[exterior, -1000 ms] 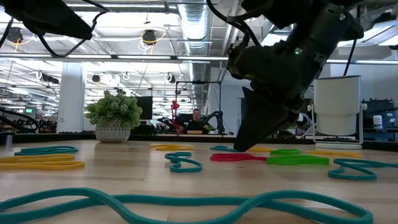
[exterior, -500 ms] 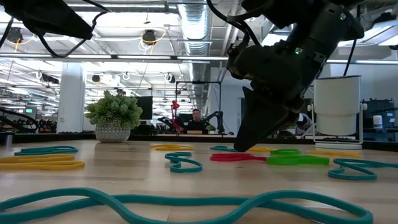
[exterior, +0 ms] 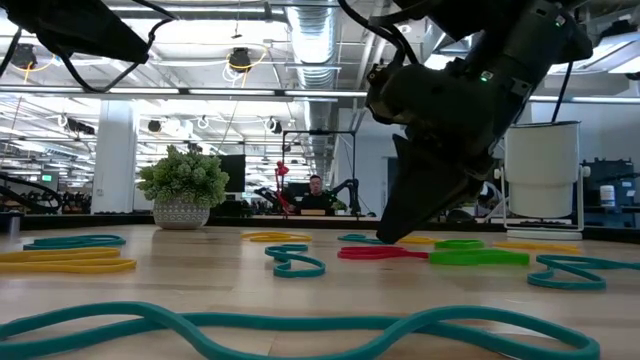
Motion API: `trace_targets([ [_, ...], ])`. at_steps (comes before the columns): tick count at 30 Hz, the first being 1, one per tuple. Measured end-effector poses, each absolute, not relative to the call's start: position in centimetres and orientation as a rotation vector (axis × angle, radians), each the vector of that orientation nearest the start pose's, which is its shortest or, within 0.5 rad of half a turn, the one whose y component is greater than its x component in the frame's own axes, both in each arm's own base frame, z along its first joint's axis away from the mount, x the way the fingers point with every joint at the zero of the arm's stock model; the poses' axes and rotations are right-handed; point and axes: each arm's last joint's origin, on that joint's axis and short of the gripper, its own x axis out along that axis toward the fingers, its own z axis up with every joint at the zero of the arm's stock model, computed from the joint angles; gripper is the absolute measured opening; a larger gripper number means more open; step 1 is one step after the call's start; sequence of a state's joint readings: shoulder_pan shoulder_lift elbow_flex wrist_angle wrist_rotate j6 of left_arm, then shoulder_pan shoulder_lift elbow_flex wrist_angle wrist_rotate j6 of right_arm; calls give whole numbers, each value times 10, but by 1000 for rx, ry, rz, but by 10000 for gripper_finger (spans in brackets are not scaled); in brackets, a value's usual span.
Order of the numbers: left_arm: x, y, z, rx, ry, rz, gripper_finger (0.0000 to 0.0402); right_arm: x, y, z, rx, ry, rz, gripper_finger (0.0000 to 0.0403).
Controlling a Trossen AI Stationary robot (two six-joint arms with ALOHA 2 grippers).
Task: Pick and place items into bin
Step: Put the red rubber band into the black bin
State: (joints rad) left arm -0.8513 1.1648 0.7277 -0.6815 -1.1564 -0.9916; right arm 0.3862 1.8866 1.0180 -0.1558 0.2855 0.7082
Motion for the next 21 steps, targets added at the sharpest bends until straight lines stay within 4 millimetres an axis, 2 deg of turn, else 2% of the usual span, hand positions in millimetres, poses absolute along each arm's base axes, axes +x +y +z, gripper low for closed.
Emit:
trace_targets([
  [13,150,-131,225,-10,386,506,124,327,123,117,331,941,-274,60],
  [21,150,-131,225,-11,385,506,124,333,123,98,308,945,-309,60],
])
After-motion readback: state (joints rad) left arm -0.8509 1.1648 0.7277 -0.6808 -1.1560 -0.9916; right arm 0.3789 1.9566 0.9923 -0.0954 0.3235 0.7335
